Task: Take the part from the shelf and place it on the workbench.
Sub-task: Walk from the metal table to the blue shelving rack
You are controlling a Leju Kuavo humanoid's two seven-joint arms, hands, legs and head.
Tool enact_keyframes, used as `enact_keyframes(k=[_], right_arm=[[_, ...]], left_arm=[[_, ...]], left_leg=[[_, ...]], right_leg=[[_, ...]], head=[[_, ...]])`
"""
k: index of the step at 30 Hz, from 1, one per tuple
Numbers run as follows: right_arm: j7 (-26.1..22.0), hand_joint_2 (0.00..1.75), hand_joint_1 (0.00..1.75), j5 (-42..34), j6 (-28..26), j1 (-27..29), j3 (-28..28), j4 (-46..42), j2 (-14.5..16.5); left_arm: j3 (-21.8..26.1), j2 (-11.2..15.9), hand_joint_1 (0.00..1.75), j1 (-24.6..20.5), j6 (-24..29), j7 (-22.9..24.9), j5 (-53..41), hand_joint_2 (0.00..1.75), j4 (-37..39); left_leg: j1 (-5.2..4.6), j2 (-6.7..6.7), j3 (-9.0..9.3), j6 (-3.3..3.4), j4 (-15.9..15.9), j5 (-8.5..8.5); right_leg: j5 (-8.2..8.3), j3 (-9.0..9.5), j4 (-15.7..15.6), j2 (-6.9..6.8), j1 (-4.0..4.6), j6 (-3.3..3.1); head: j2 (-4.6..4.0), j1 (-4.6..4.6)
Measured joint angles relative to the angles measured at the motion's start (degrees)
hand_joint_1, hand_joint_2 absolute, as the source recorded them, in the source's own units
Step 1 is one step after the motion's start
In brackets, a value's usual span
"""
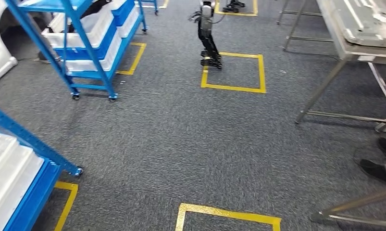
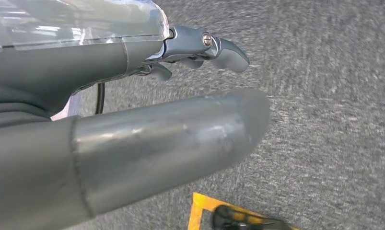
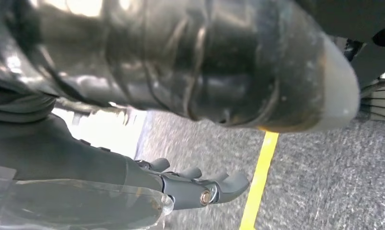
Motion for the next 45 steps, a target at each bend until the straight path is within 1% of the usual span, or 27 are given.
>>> enact_keyframes(k=[2,4,6,8,10,12,14,15,16,17,18,19,21,23,25,27,29,31,32,33,34,36,38,40,41,43,45], right_arm=[[0.0,0.0,0.0,0.0,0.0,0.0,0.0,0.0,0.0],[0.0,0.0,0.0,0.0,0.1,-0.1,0.0,0.0,0.0],[0.1,0.0,0.0,0.0,0.2,-0.1,0.0,0.0,0.0],[0.1,0.0,0.0,0.1,0.2,-0.2,0.0,0.0,0.0],[0.2,0.0,0.0,0.2,0.3,-0.5,0.0,0.0,0.0],[0.2,0.0,0.0,0.3,0.3,-0.5,0.0,0.0,0.0],[0.4,0.0,0.0,0.6,0.4,-0.4,0.0,0.0,0.0],[0.4,0.0,0.0,0.7,0.4,-0.3,0.0,0.0,0.0],[0.5,0.0,0.0,0.8,0.5,-0.3,0.0,0.0,0.0],[0.5,0.0,0.0,0.8,0.6,-0.2,0.0,0.0,0.0],[0.5,0.0,0.0,0.9,0.6,-0.2,0.0,0.0,0.0],[0.5,0.0,0.0,0.9,0.7,-0.2,0.0,0.0,0.0],[0.5,0.0,0.0,0.9,0.7,-0.1,0.0,0.0,0.0],[0.5,0.0,0.0,0.9,0.7,-0.1,0.0,0.0,0.0],[0.5,0.0,0.0,0.9,0.7,-0.3,-0.1,0.0,0.0],[0.5,0.0,0.0,0.9,0.7,-0.3,-0.1,0.0,0.0],[0.5,0.0,0.0,0.9,0.8,-0.2,-0.1,0.0,0.1],[0.5,0.0,0.0,0.9,0.9,-0.1,-0.1,0.0,0.1],[0.5,0.0,0.0,0.9,0.9,-0.1,-0.1,0.0,0.1],[0.5,0.0,0.0,0.9,0.9,-0.1,-0.1,0.0,0.1],[0.5,0.0,0.0,0.9,0.9,-0.1,-0.1,0.0,0.1],[0.5,0.0,0.0,1.0,1.0,-0.1,-0.1,0.0,0.1],[0.5,0.0,0.0,1.0,1.0,-0.2,-0.1,0.0,0.1],[0.5,0.0,0.0,1.0,1.0,-0.4,-0.1,0.0,0.1],[0.5,0.0,0.0,1.0,1.0,-0.5,-0.1,0.0,0.1],[0.5,0.0,0.0,1.0,1.0,-0.6,-0.1,0.0,0.1],[0.5,0.0,0.0,1.1,1.0,-0.5,-0.1,0.0,0.1]], left_arm=[[0.0,0.0,0.0,0.1,0.0,0.1,0.0,0.0,0.0],[0.0,0.0,0.0,0.3,0.0,0.1,0.0,0.0,0.0],[0.0,0.1,0.0,0.2,0.0,0.2,0.0,0.0,0.0],[0.0,0.1,0.0,0.2,0.0,0.2,0.0,0.0,0.0],[0.0,0.1,0.0,0.4,0.0,0.2,-0.1,0.0,0.0],[0.0,0.2,0.0,0.4,0.0,0.2,-0.1,0.0,0.0],[0.0,0.2,0.0,0.2,0.0,0.1,-0.1,0.0,0.0],[0.1,0.2,0.0,0.2,0.0,0.1,-0.1,0.0,0.0],[0.1,0.2,0.0,0.1,0.0,0.1,-0.1,0.0,0.0],[0.2,0.2,0.0,0.2,0.0,0.1,-0.1,0.0,0.0],[0.3,0.2,0.0,0.2,0.0,0.1,-0.1,0.0,0.0],[0.5,0.2,0.0,0.2,0.0,0.1,-0.1,0.0,0.0],[0.8,0.2,0.0,0.2,0.0,0.1,-0.1,0.0,0.0],[0.9,0.2,0.0,0.1,0.0,0.1,-0.1,0.0,0.0],[1.0,0.2,0.0,0.3,0.0,0.1,-0.1,0.0,0.0],[1.0,0.2,0.0,0.5,0.0,0.1,-0.1,0.0,0.0],[1.0,0.2,0.0,0.3,0.0,0.1,-0.1,0.0,0.0],[1.0,0.2,0.0,0.2,0.0,0.1,-0.1,0.0,0.0],[1.0,0.2,0.0,0.3,0.0,0.1,-0.1,0.0,0.0],[1.0,0.2,0.0,0.4,0.0,0.1,-0.1,0.0,0.0],[1.0,0.3,0.0,0.4,0.0,0.1,-0.1,0.0,0.0],[1.0,0.3,0.0,0.4,0.0,0.1,-0.1,0.0,0.0],[1.0,0.3,0.0,0.3,0.0,0.0,-0.1,0.0,0.0],[1.0,0.4,0.0,0.4,0.0,0.0,-0.1,0.0,0.0],[1.0,0.4,0.0,0.5,0.0,0.0,-0.1,0.0,0.0],[1.0,0.4,0.0,0.5,0.0,0.0,-0.1,0.0,0.0],[1.0,0.4,0.0,0.2,0.0,0.0,-0.1,0.0,0.0]], left_leg=[[0.27,0.45,-1.4,-0.43,3.2,-0.45],[0.48,1.47,1.76,-0.61,-2.3,2.8],[0.26,3.72,5.82,-0.4,-9.6,5.16],[-0.1,4.45,7.07,0.12,-12.0,5.35],[-0.12,3.25,6.97,0.81,-12.2,5.62],[0.02,2.2,7.0,1.59,-12.6,5.95],[0.01,1.15,6.97,2.14,-12.8,6.12],[-0.08,0.53,6.92,2.29,-12.7,6.14],[-0.18,-0.16,6.91,2.35,-12.7,6.14],[-0.27,-0.93,6.94,2.39,-12.7,6.14],[-0.33,-1.75,7.0,2.38,-12.6,6.14],[-0.35,-2.55,7.07,2.35,-12.5,6.12],[-0.35,-4.03,6.97,2.16,-12.2,6.05],[-0.24,-5.28,6.49,1.59,-12.0,6.16],[-0.11,-6.42,6.1,0.8,-12.2,6.44],[-0.18,-4.78,5.37,0.31,-10.9,5.48],[-0.2,-1.39,2.79,-0.08,-5.3,2.18],[-0.04,0.06,-0.5,-0.58,1.8,-0.92],[0.07,0.3,-1.18,-0.78,3.4,-1.12],[0.19,0.53,-0.71,-0.94,2.7,-0.23],[0.29,0.99,0.84,-1.03,-0.1,1.46],[0.23,3.01,5.16,-0.93,-8.0,4.64],[-0.07,4.05,7.21,-0.28,-12.0,5.59],[-0.25,3.03,7.14,0.57,-12.2,5.61],[-0.21,2.52,7.19,0.93,-12.4,5.73],[-0.06,1.52,7.33,1.71,-12.8,6.05],[-0.09,0.47,7.25,2.18,-12.8,6.19]], right_leg=[[-0.23,-0.01,0.2,-1.71,0.07,0.08],[-0.62,0.16,0.4,-3.17,0.05,0.43],[-1.18,0.39,0.8,-4.41,0.27,1.01],[-1.52,0.6,1.0,-5.32,0.57,1.54],[-1.74,0.81,1.1,-5.89,0.5,1.98],[-3.43,0.11,3.1,-4.06,0.17,2.46],[-7.03,-2.76,9.4,-1.14,-0.06,2.7],[-8.71,-4.72,13.3,-0.4,-0.1,2.71],[-9.53,-6.31,16.3,-0.05,-0.1,2.7],[-9.19,-7.09,17.5,0.13,-0.1,2.62],[-7.73,-6.86,16.5,0.34,-0.1,2.48],[-5.45,-5.64,13.4,0.83,-0.11,2.27],[-1.77,-2.59,5.9,3.34,-0.14,1.81],[-0.88,-1.28,2.4,5.0,-0.03,1.6],[-0.8,-1.15,1.9,4.12,-0.01,1.35],[-0.36,-0.75,1.1,2.66,-0.2,0.72],[-0.12,-0.48,0.5,0.95,-0.14,0.19],[-0.22,-0.49,0.5,-0.77,0.04,0.02],[-0.3,-0.47,0.6,-1.56,0.07,0.03],[-0.41,-0.42,0.6,-2.3,0.08,0.09],[-0.54,-0.33,0.7,-2.98,0.06,0.22],[-1.0,-0.11,1.0,-4.21,0.21,0.73],[-1.42,0.08,1.3,-5.17,0.48,1.31],[-1.58,0.34,1.3,-5.99,0.54,1.82],[-1.85,0.44,1.5,-5.72,0.4,2.12],[-3.89,-0.6,4.2,-3.37,0.08,2.63],[-7.57,-3.96,11.2,-0.69,-0.08,2.79]], head=[[0.0,0.0],[0.0,0.0],[0.0,0.02],[0.0,0.07],[0.0,0.08],[0.0,0.08],[0.0,0.1],[0.0,0.1],[0.0,0.1],[0.0,0.1],[0.0,0.1],[0.0,0.1],[0.0,0.1],[0.0,0.1],[0.0,0.1],[0.0,0.08],[0.0,0.04],[0.0,0.02],[0.0,0.02],[0.0,0.01],[0.0,0.01],[0.0,0.01],[0.0,0.06],[0.0,0.1],[0.0,0.09],[0.0,0.1],[0.0,0.1]])
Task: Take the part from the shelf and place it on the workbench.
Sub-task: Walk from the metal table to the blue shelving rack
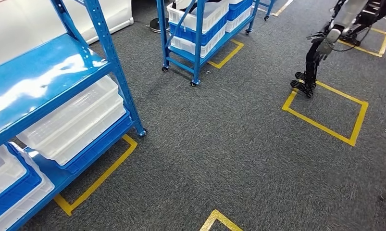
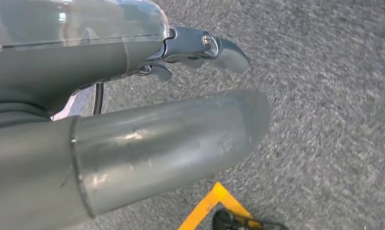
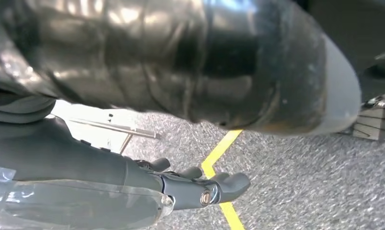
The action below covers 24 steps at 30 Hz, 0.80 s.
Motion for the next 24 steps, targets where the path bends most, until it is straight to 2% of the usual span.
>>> enact_keyframes(k=[1,2,3,4,5,7,8,9,10,11,12,13,15,16,17,18,19,20,21,23,24], right_arm=[[0.0,0.0,0.0,0.0,0.0,0.1,0.0,0.0,0.0],[0.0,0.0,0.0,0.1,0.0,0.1,0.0,0.0,0.0],[0.0,0.0,0.0,0.1,0.0,0.2,0.0,0.0,0.0],[0.0,0.0,0.0,0.2,0.0,0.2,0.0,0.0,0.0],[0.0,0.0,0.0,0.2,0.0,0.2,0.0,0.0,0.0],[0.1,0.0,0.0,0.5,0.0,0.3,0.0,0.0,0.0],[0.2,0.0,0.0,0.6,0.0,0.3,0.0,0.0,-0.1],[0.3,0.0,0.0,0.7,0.0,0.2,0.0,0.0,-0.1],[0.4,0.0,0.0,0.8,0.0,0.2,0.0,0.0,-0.1],[0.5,0.0,0.0,0.8,0.0,0.1,0.0,0.0,0.0],[0.7,0.0,0.0,0.8,0.1,0.1,0.0,0.0,0.0],[0.8,0.0,0.0,0.8,0.1,0.1,0.0,0.0,0.0],[1.1,0.0,0.0,0.9,0.1,0.3,-0.1,0.0,0.0],[1.2,0.0,0.0,0.9,0.2,0.4,-0.1,0.0,0.0],[1.5,0.0,0.0,1.0,0.2,0.5,-0.2,0.0,0.0],[1.7,0.0,0.0,1.0,0.3,0.5,-0.2,0.0,0.0],[1.9,0.0,0.0,1.0,0.3,0.5,-0.3,0.0,0.0],[2.2,0.0,0.0,1.1,0.3,0.5,-0.3,0.0,0.0],[2.4,0.0,0.0,1.1,0.3,0.5,-0.3,0.0,0.0],[2.7,0.0,0.0,1.2,0.3,0.5,-0.5,0.0,0.0],[2.7,0.0,0.0,1.3,0.3,0.5,-0.5,0.0,0.0]], left_arm=[[0.0,0.0,0.0,-0.1,0.0,0.0,0.0,0.0,0.0],[0.0,0.0,0.0,-0.1,0.0,0.0,0.0,0.0,0.0],[0.0,0.0,0.0,0.0,0.0,0.0,0.0,0.0,0.0],[0.0,0.1,0.0,0.0,0.0,0.0,0.0,0.0,0.0],[0.0,0.1,0.0,0.0,0.0,0.0,0.0,0.0,0.0],[0.0,0.0,0.0,-0.1,-0.1,0.0,-0.1,0.0,0.0],[0.0,0.0,0.0,-0.1,-0.1,0.1,-0.1,0.0,0.0],[0.0,0.0,0.0,0.0,-0.1,0.3,-0.1,0.0,0.0],[0.0,0.0,0.0,0.1,-0.1,0.4,-0.2,0.0,0.0],[0.0,0.0,0.0,0.2,-0.1,0.6,-0.2,0.0,0.0],[0.0,0.0,0.0,0.4,-0.1,0.7,-0.2,0.0,0.0],[0.0,0.0,0.0,0.5,-0.1,0.8,-0.2,0.0,0.0],[0.0,0.0,0.0,0.3,-0.1,1.0,-0.3,0.0,0.0],[0.0,0.0,0.0,0.2,-0.1,1.2,-0.4,0.0,0.0],[0.0,0.0,0.0,0.1,-0.1,1.4,-0.5,0.0,0.0],[0.0,0.0,0.0,0.2,-0.1,1.6,-0.6,0.0,0.0],[0.0,0.0,0.0,0.4,-0.1,1.8,-0.7,0.0,0.0],[0.0,0.0,0.0,0.5,-0.1,2.0,-0.8,0.0,0.0],[0.0,0.0,0.0,0.6,-0.1,2.2,-0.8,0.0,0.0],[0.0,0.0,0.0,0.5,-0.1,2.4,-1.0,0.0,0.0],[0.0,0.0,0.0,0.5,-0.1,2.4,-1.0,0.0,0.0]], left_leg=[[-0.08,-0.65,-0.03,0.1,0.0,0.02],[-0.17,-1.34,-0.02,0.14,0.1,0.02],[-0.22,-2.1,0.02,0.16,0.1,0.02],[-0.25,-2.89,0.08,0.14,0.2,0.01],[-0.24,-3.66,0.12,0.11,0.2,0.0],[-0.28,-5.08,-0.03,-0.19,0.4,-0.02],[-0.23,-5.69,-0.22,-0.46,0.5,0.03],[-0.17,-6.31,-0.42,-0.82,0.5,0.14],[-0.1,-6.99,-0.64,-1.23,0.4,0.29],[-0.03,-7.03,-0.76,-1.54,0.4,0.3],[-0.1,-6.02,-0.9,-1.83,0.6,0.09],[-0.17,-4.42,-1.41,-2.05,1.7,-0.72],[-0.15,-1.05,-3.92,-2.41,7.2,-3.96],[-0.04,-0.48,-5.69,-2.61,10.9,-5.72],[0.09,-0.26,-7.05,-2.83,13.9,-6.71],[0.23,-0.08,-7.49,-3.05,15.0,-6.62],[0.39,0.21,-6.86,-3.23,14.0,-5.55],[0.53,0.79,-5.16,-3.35,11.0,-3.76],[0.57,2.06,-3.09,-3.4,7.1,-2.2],[0.32,3.84,-0.19,-2.9,1.6,-0.5],[0.14,4.17,0.18,-2.55,0.7,-0.5]], right_leg=[[-1.32,-1.88,3.7,0.5,-0.01,0.0],[-1.65,-3.18,5.9,0.71,-0.02,-0.04],[-0.76,-3.53,6.1,0.85,-0.01,-0.15],[1.14,-2.85,4.1,1.1,-0.01,-0.34],[3.55,-1.38,0.5,1.85,0.0,-0.6],[6.62,1.44,-6.4,4.46,-0.02,-1.14],[7.11,2.16,-8.2,5.38,0.02,-1.3],[6.98,2.38,-8.9,5.66,0.09,-1.4],[7.06,2.46,-9.2,5.1,0.11,-1.49],[7.21,2.57,-9.5,4.44,0.01,-1.71],[7.4,2.77,-9.8,3.78,-0.08,-1.96],[7.57,2.96,-10.2,3.03,-0.17,-2.25],[7.64,3.19,-10.6,1.34,-0.07,-2.65],[7.57,3.18,-10.6,0.38,-0.01,-2.78],[7.49,3.18,-10.6,-0.55,0.02,-2.85],[7.41,3.21,-10.5,-1.38,0.01,-2.84],[7.31,3.26,-10.5,-2.12,-0.02,-2.76],[7.17,3.37,-10.4,-2.79,-0.07,-2.59],[6.96,3.48,-10.3,-3.4,-0.05,-2.32],[6.5,3.63,-9.9,-4.52,0.19,-1.68],[6.36,3.7,-9.7,-5.01,0.37,-1.43]], head=[[0.0,0.0],[0.0,0.0],[0.0,0.0],[0.0,0.0],[0.0,0.0],[0.0,0.0],[0.0,-0.01],[0.0,-0.01],[0.0,-0.01],[0.0,-0.02],[0.0,-0.02],[0.0,-0.04],[0.0,-0.08],[0.0,-0.1],[0.0,-0.11],[0.0,-0.1],[0.0,-0.11],[0.0,-0.11],[0.0,-0.11],[0.0,-0.04],[0.0,-0.01]])
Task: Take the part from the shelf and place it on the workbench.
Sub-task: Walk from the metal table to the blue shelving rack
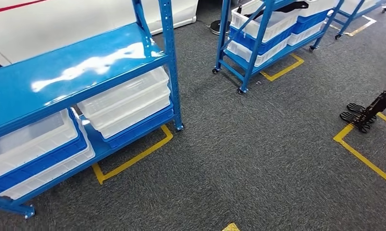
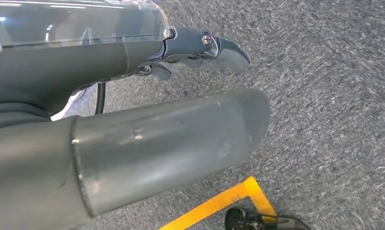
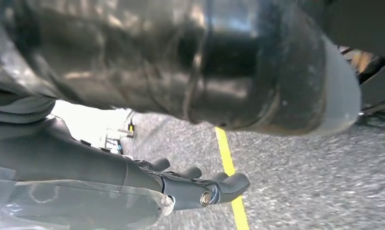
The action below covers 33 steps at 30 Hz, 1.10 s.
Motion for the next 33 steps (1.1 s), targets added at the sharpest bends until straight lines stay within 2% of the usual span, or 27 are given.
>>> enact_keyframes(k=[2,3,4,6,7,8,9,10,11,13,14,15,16,17,18,20,22,23,24,25,26,27,28,29,30,31,33], right_arm=[[0.0,0.0,0.0,0.2,0.0,-0.2,-0.1,0.0,0.0],[0.1,0.0,0.0,0.3,0.0,-0.2,-0.1,0.0,0.0],[0.1,0.0,0.0,0.3,0.0,-0.2,-0.1,0.0,0.0],[0.2,0.0,0.0,0.4,0.0,-0.1,-0.1,0.0,0.0],[0.3,0.0,0.0,0.4,0.0,0.0,-0.2,0.0,0.0],[0.3,0.0,0.0,0.4,0.0,0.1,-0.2,0.0,0.0],[0.3,0.0,0.0,0.4,0.0,0.2,-0.2,0.0,0.0],[0.3,0.0,0.0,0.4,0.0,0.2,-0.2,0.0,0.0],[0.3,0.0,0.0,0.4,0.0,0.3,-0.2,0.0,0.0],[0.3,0.0,0.0,0.4,0.0,0.3,-0.2,0.0,0.0],[0.3,0.0,0.0,0.4,0.0,0.3,-0.2,0.0,-0.1],[0.3,0.0,0.0,0.4,0.0,0.3,-0.2,0.0,-0.1],[0.3,0.0,0.0,0.4,0.0,0.3,-0.2,0.0,-0.1],[0.3,0.0,0.0,0.4,0.0,0.2,-0.3,0.0,-0.1],[0.3,0.0,0.0,0.4,0.0,0.1,-0.3,0.0,-0.1],[0.4,0.0,0.0,0.4,0.0,0.2,-0.3,0.0,0.0],[0.4,0.0,0.0,0.5,0.0,0.3,-0.3,0.0,0.0],[0.5,0.0,0.0,0.5,0.0,0.4,-0.3,0.0,0.0],[0.5,0.0,0.0,0.5,0.0,0.4,-0.4,0.0,0.0],[0.5,0.0,0.0,0.5,0.0,0.4,-0.4,0.0,0.0],[0.5,0.0,0.0,0.5,0.0,0.3,-0.4,0.0,0.0],[0.5,0.0,0.0,0.6,0.1,0.3,-0.5,0.0,0.0],[0.5,0.0,0.0,0.6,0.2,0.3,-0.5,0.0,0.0],[0.5,0.0,0.0,0.6,0.3,0.3,-0.5,0.0,0.0],[0.5,0.0,0.0,0.7,0.4,0.3,-0.6,0.0,0.0],[0.5,0.0,0.0,0.7,0.5,0.2,-0.6,0.0,0.0],[0.5,0.0,0.0,0.7,0.5,-0.1,-0.6,0.0,0.0]], left_arm=[[0.0,0.0,0.0,0.2,0.0,0.0,0.0,0.0,0.0],[0.0,0.0,0.0,0.3,0.0,0.1,0.0,0.0,0.0],[0.1,0.0,0.0,0.4,0.0,0.1,0.0,0.0,0.0],[0.2,0.0,0.0,0.2,0.0,0.1,0.0,0.0,0.0],[0.2,0.0,0.0,0.1,0.0,0.1,0.0,0.0,0.0],[0.3,0.0,0.0,0.1,0.0,0.1,0.0,0.0,0.0],[0.3,0.0,0.0,0.1,0.0,0.1,0.0,0.0,0.0],[0.3,0.0,0.0,0.2,-0.1,0.1,0.0,0.0,0.0],[0.4,0.0,0.0,0.2,-0.1,0.1,0.0,0.0,0.0],[0.4,-0.1,0.0,0.2,-0.2,0.1,0.1,0.0,0.0],[0.4,-0.2,0.0,0.2,-0.3,0.1,0.1,0.0,0.0],[0.4,-0.2,0.0,0.2,-0.3,0.1,0.1,0.0,0.0],[0.4,-0.3,0.0,0.2,-0.3,0.1,0.1,0.0,0.0],[0.4,-0.3,0.0,0.3,-0.4,0.1,0.1,0.0,0.0],[0.4,-0.3,0.0,0.4,-0.4,0.1,0.1,0.0,0.0],[0.4,-0.3,0.0,0.5,-0.5,0.2,0.1,0.0,0.0],[0.4,-0.3,0.0,0.3,-0.5,0.2,0.0,0.0,0.0],[0.4,-0.3,0.0,0.2,-0.5,0.2,0.0,0.0,0.0],[0.4,-0.2,0.0,0.2,-0.5,0.2,0.0,0.0,0.0],[0.4,-0.2,0.0,0.3,-0.5,0.2,-0.1,0.0,0.0],[0.4,-0.2,0.0,0.4,-0.5,0.2,-0.1,0.0,0.0],[0.4,-0.2,0.0,0.4,-0.5,0.2,-0.1,0.0,0.0],[0.5,-0.2,0.0,0.4,-0.5,0.2,-0.1,0.0,0.0],[0.5,-0.2,0.0,0.3,-0.4,0.2,-0.1,0.0,0.0],[0.5,-0.1,0.0,0.2,-0.3,0.2,-0.1,0.0,0.0],[0.6,-0.1,0.0,0.2,-0.2,0.1,-0.1,0.0,0.0],[0.8,-0.1,0.0,0.4,-0.1,0.1,-0.2,0.0,0.0]], left_leg=[[-0.14,-1.11,-0.1,0.79,-0.2,0.08],[-0.08,-1.62,-0.05,1.14,-0.3,0.2],[-0.01,-2.16,-0.01,1.53,-0.5,0.33],[0.1,-3.23,-0.02,2.12,-0.6,0.55],[0.06,-3.84,-0.11,2.31,-0.6,0.58],[0.0,-4.51,-0.17,2.4,-0.6,0.61],[-0.05,-5.26,-0.17,2.45,-0.5,0.63],[-0.09,-6.06,-0.14,2.45,-0.5,0.63],[-0.11,-6.91,-0.07,2.44,-0.4,0.63],[-0.14,-8.45,-0.12,2.27,-0.2,0.6],[-0.15,-9.17,-0.28,2.07,-0.1,0.62],[-0.13,-9.73,-0.49,1.78,0.0,0.68],[-0.11,-10.31,-0.68,1.41,0.0,0.79],[-0.04,-10.93,-0.88,1.01,-0.1,0.92],[0.03,-10.84,-1.02,0.69,0.0,0.84],[-0.03,-8.57,-2.19,0.19,2.4,-0.82],[-0.07,-5.48,-5.23,-0.18,9.1,-4.5],[-0.05,-4.79,-6.95,-0.4,12.8,-6.07],[-0.01,-4.43,-8.04,-0.59,15.3,-6.77],[0.04,-4.2,-8.13,-0.72,15.7,-6.37],[0.08,-3.88,-6.97,-0.77,13.7,-4.9],[0.1,-3.08,-4.83,-0.73,9.8,-2.86],[-0.05,-1.68,-2.65,-0.52,5.7,-1.42],[-0.22,-0.62,-0.91,-0.16,2.4,-0.39],[-0.4,0.15,0.04,0.24,0.5,-0.01],[-0.58,0.27,0.15,0.62,0.0,-0.17],[-0.43,-1.02,0.08,1.32,-0.2,0.13]], right_leg=[[-0.18,0.26,0.0,-0.77,0.02,0.44],[-0.53,0.31,0.3,-0.26,-0.14,0.73],[-1.37,-0.01,1.3,0.94,-0.34,1.01],[-4.66,-2.37,6.6,4.16,-0.59,1.35],[-6.52,-4.29,10.4,5.13,-0.59,1.37],[-7.75,-6.05,13.9,5.54,-0.58,1.35],[-7.91,-7.15,15.8,5.73,-0.57,1.28],[-6.89,-7.26,15.7,5.87,-0.57,1.14],[-4.82,-6.26,13.2,6.18,-0.57,0.91],[-0.76,-3.03,5.5,8.37,-0.59,0.35],[0.3,-1.87,2.7,9.4,-0.58,0.18],[0.57,-1.34,1.3,10.1,-0.52,0.1],[0.44,-1.24,1.0,10.06,-0.42,0.08],[0.57,-1.18,0.8,9.45,-0.43,-0.04],[0.74,-1.06,0.5,8.76,-0.49,-0.31],[1.08,-0.8,-0.2,7.33,-0.71,-1.03],[1.12,-0.75,-0.4,5.78,-0.59,-1.48],[1.07,-0.78,-0.4,4.93,-0.52,-1.57],[1.01,-0.78,-0.3,4.12,-0.47,-1.61],[0.93,-0.77,-0.3,3.37,-0.46,-1.6],[0.82,-0.71,-0.2,2.69,-0.46,-1.52],[0.65,-0.6,-0.1,2.04,-0.46,-1.37],[0.43,-0.49,0.1,1.44,-0.37,-1.14],[0.21,-0.36,0.3,0.87,-0.22,-0.86],[0.03,-0.25,0.4,0.35,-0.06,-0.59],[-0.06,-0.12,0.4,-0.13,0.09,-0.34],[-0.28,0.22,0.4,-0.73,0.09,0.2]], head=[[0.0,0.04],[0.0,0.04],[0.0,0.04],[0.0,0.05],[0.0,0.05],[0.0,0.05],[0.0,0.05],[0.0,0.05],[0.0,0.05],[0.0,0.04],[0.0,0.04],[0.0,0.03],[0.0,0.03],[0.0,0.03],[0.0,0.02],[0.0,-0.04],[0.0,-0.1],[0.0,-0.1],[0.0,-0.1],[0.0,-0.1],[0.0,-0.1],[0.0,-0.1],[0.0,-0.1],[0.0,-0.08],[0.0,-0.08],[0.0,-0.07],[0.0,-0.07]])
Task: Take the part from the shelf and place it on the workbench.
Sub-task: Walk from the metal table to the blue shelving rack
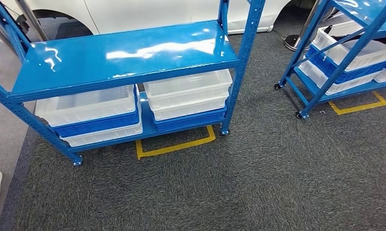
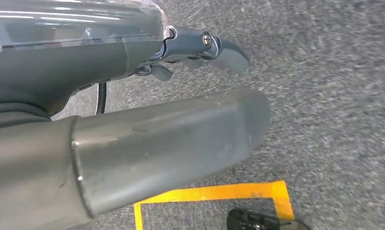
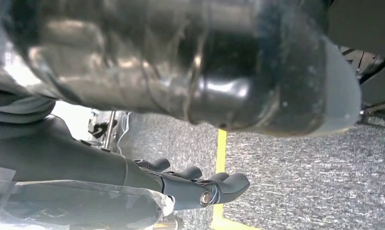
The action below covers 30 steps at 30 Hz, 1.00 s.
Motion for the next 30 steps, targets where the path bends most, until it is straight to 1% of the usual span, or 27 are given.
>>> enact_keyframes(k=[1,2,4,5,6,7,8,9,10,11,12,13,15,16,17,18,19,20,21,22,23,24,25,27,28,29,30], right_arm=[[0.0,0.0,0.0,0.0,0.0,-0.1,0.0,0.0,0.0],[0.0,0.0,0.0,0.0,0.0,0.0,0.0,0.0,0.0],[0.0,0.0,0.0,0.1,0.0,0.1,0.0,0.0,0.0],[0.0,0.0,0.0,0.1,0.0,0.2,0.0,0.0,0.0],[0.0,0.0,0.0,0.2,0.0,0.2,0.0,0.0,0.0],[0.0,0.0,0.0,0.2,0.0,0.2,0.0,0.0,0.0],[0.0,0.0,0.0,0.3,0.0,0.3,0.0,0.0,0.0],[0.0,0.0,0.0,0.4,0.1,0.3,0.0,0.0,0.0],[0.0,0.0,0.0,0.4,0.1,0.3,0.0,0.0,0.0],[0.0,0.0,0.0,0.5,0.1,0.4,-0.1,0.0,0.0],[0.0,0.0,0.0,0.5,0.1,0.4,-0.1,0.0,0.0],[0.0,0.0,0.0,0.5,0.1,0.3,-0.1,0.0,0.0],[0.0,0.0,0.0,0.5,0.1,0.1,-0.1,0.0,0.0],[0.0,0.0,0.0,0.6,0.2,0.0,-0.1,0.0,0.0],[0.0,0.0,0.0,0.6,0.2,0.1,-0.1,0.0,0.0],[0.0,0.0,0.0,0.6,0.2,0.1,-0.1,0.0,0.0],[0.0,0.0,0.0,0.6,0.2,0.2,-0.1,0.1,0.1],[0.0,0.0,0.0,0.6,0.2,0.3,-0.1,0.1,0.1],[0.0,0.0,0.0,0.6,0.2,0.3,-0.1,0.1,0.1],[0.0,0.0,0.0,0.6,0.2,0.4,-0.1,0.1,0.1],[0.0,0.0,0.0,0.6,0.1,0.4,-0.1,0.1,0.1],[0.0,0.0,0.0,0.6,0.1,0.4,-0.1,0.1,0.1],[0.0,0.0,0.0,0.6,0.1,0.3,-0.1,0.1,0.1],[0.0,0.0,0.0,0.6,0.1,0.3,-0.1,0.1,0.1],[0.0,0.0,0.0,0.6,0.1,0.3,-0.1,0.1,0.1],[0.0,0.0,0.0,0.6,0.1,0.2,-0.1,0.0,0.1],[0.0,0.0,0.0,0.6,0.1,0.0,-0.1,0.0,0.1]], left_arm=[[0.1,0.0,0.0,0.0,0.0,0.0,0.0,0.0,0.0],[0.3,0.0,0.0,0.0,0.0,0.0,0.0,0.0,0.0],[0.4,0.0,0.0,-0.1,0.1,0.0,-0.1,0.0,0.0],[0.4,0.0,0.0,-0.2,0.1,0.0,-0.2,0.0,0.0],[0.5,0.0,0.0,-0.2,0.1,0.0,-0.2,0.0,0.0],[0.5,0.0,0.0,-0.2,0.1,0.0,-0.3,0.0,0.0],[0.6,0.0,0.0,-0.1,0.1,0.0,-0.3,0.0,0.0],[0.6,0.0,0.0,-0.1,0.1,0.0,-0.3,0.0,0.0],[0.6,0.0,0.0,-0.1,0.1,0.0,-0.3,0.0,0.0],[0.6,0.0,0.0,-0.1,0.1,0.0,-0.3,0.0,0.0],[0.6,0.0,0.0,-0.1,0.1,0.0,-0.3,0.0,0.0],[0.6,-0.1,0.0,-0.1,0.1,0.0,-0.3,0.0,0.0],[0.6,-0.1,0.0,0.0,0.1,0.0,-0.3,0.0,0.0],[0.6,-0.1,0.0,0.1,0.1,0.0,-0.3,0.0,0.0],[0.6,-0.1,0.0,0.1,0.1,0.0,-0.3,0.0,0.0],[0.6,0.0,0.0,0.0,0.1,0.0,-0.3,0.0,0.0],[0.6,0.0,0.0,-0.1,0.1,0.0,-0.3,0.0,0.0],[0.6,0.0,0.0,-0.2,0.1,0.0,-0.3,0.0,0.0],[0.6,0.0,0.0,-0.3,0.1,0.0,-0.3,0.0,0.0],[0.6,0.0,0.0,-0.2,0.1,0.0,-0.3,0.0,0.0],[0.6,0.0,0.0,-0.1,0.1,0.0,-0.3,0.0,0.0],[0.6,0.1,0.0,0.0,0.1,0.0,-0.3,0.0,0.0],[0.6,0.1,0.0,0.0,0.1,0.0,-0.3,0.0,0.0],[0.6,0.2,0.0,-0.2,0.1,0.0,-0.3,0.0,0.0],[0.6,0.2,0.0,-0.2,0.1,0.0,-0.3,0.0,0.0],[0.6,0.2,0.0,-0.2,0.1,0.0,-0.3,0.0,0.0],[0.6,0.2,0.0,-0.1,0.1,-0.1,-0.3,0.0,0.0]], left_leg=[[0.15,-0.6,0.06,0.37,-0.2,0.16],[0.31,-1.2,0.15,0.76,-0.4,0.35],[0.41,-2.45,0.07,1.28,-0.5,0.62],[0.38,-3.15,-0.07,1.39,-0.4,0.68],[0.35,-3.91,-0.15,1.44,-0.4,0.71],[0.33,-4.7,-0.18,1.44,-0.3,0.72],[0.32,-5.53,-0.16,1.42,-0.2,0.71],[0.33,-6.36,-0.12,1.38,-0.1,0.68],[0.38,-7.11,-0.16,1.29,0.1,0.65],[0.34,-7.82,-0.31,1.06,0.3,0.6],[0.37,-8.43,-0.54,0.73,0.4,0.63],[0.43,-8.97,-0.8,0.34,0.5,0.7],[0.58,-9.99,-1.16,-0.51,0.3,0.96],[0.61,-9.55,-1.33,-0.84,0.5,0.79],[0.58,-8.42,-1.79,-1.1,1.4,0.1],[0.52,-6.84,-2.76,-1.3,3.6,-1.26],[0.49,-5.1,-4.22,-1.47,6.8,-3.14],[0.48,-4.06,-6.0,-1.65,10.7,-5.08],[0.51,-3.55,-7.53,-1.82,14.1,-6.47],[0.55,-3.28,-8.27,-1.93,15.9,-6.86],[0.58,-3.08,-7.92,-1.96,15.6,-6.14],[0.58,-2.7,-6.4,-1.9,13.0,-4.5],[0.53,-1.78,-4.11,-1.7,8.9,-2.58],[0.06,0.32,-0.42,-0.97,2.0,-0.44],[-0.16,0.89,0.32,-0.59,0.4,-0.22],[-0.34,0.73,0.29,-0.26,0.1,-0.36],[-0.24,0.08,0.19,0.07,0.0,-0.23]], right_leg=[[-0.52,0.0,0.5,0.81,-0.1,0.3],[-1.66,-0.48,1.9,2.23,-0.24,0.57],[-5.4,-3.36,8.3,5.49,-0.49,0.84],[-7.11,-5.29,12.2,6.22,-0.55,0.88],[-7.94,-6.82,15.1,6.48,-0.58,0.9],[-7.5,-7.45,16.0,6.57,-0.6,0.87],[-5.93,-7.01,14.7,6.69,-0.63,0.77],[-3.62,-5.67,11.5,7.07,-0.66,0.62],[-1.56,-3.99,7.5,8.28,-0.73,0.4],[-0.08,-2.64,4.0,9.64,-0.73,0.21],[0.67,-1.85,1.9,10.68,-0.7,0.06],[0.76,-1.61,1.0,11.37,-0.57,-0.07],[0.97,-1.62,0.8,10.36,-0.45,-0.42],[1.14,-1.49,0.5,9.69,-0.5,-0.75],[1.31,-1.36,0.1,8.94,-0.61,-1.13],[1.45,-1.28,-0.2,8.14,-0.71,-1.48],[1.46,-1.27,-0.3,7.33,-0.61,-1.72],[1.42,-1.31,-0.3,6.48,-0.53,-1.89],[1.36,-1.35,-0.2,5.61,-0.45,-1.96],[1.28,-1.36,-0.2,4.77,-0.41,-2.01],[1.19,-1.34,-0.1,4.02,-0.38,-2.0],[1.07,-1.26,0.0,3.32,-0.36,-1.94],[0.92,-1.11,0.0,2.64,-0.33,-1.82],[0.6,-0.81,0.1,1.39,-0.03,-1.36],[0.5,-0.69,0.2,0.85,0.12,-1.12],[0.45,-0.58,0.1,0.37,0.24,-0.9],[0.42,-0.39,0.0,-0.09,0.28,-0.65]], head=[[0.0,0.02],[0.0,0.03],[0.0,0.05],[0.0,0.04],[0.0,0.04],[0.0,0.05],[0.0,0.05],[0.0,0.05],[0.0,0.05],[0.0,0.05],[0.0,0.04],[0.0,0.03],[0.0,0.03],[0.0,0.03],[0.0,0.01],[0.0,-0.02],[0.0,-0.04],[0.0,-0.06],[0.0,-0.06],[0.0,-0.05],[0.0,-0.05],[0.0,-0.05],[0.0,-0.05],[0.0,-0.05],[0.0,-0.04],[0.0,-0.04],[0.0,-0.03]])
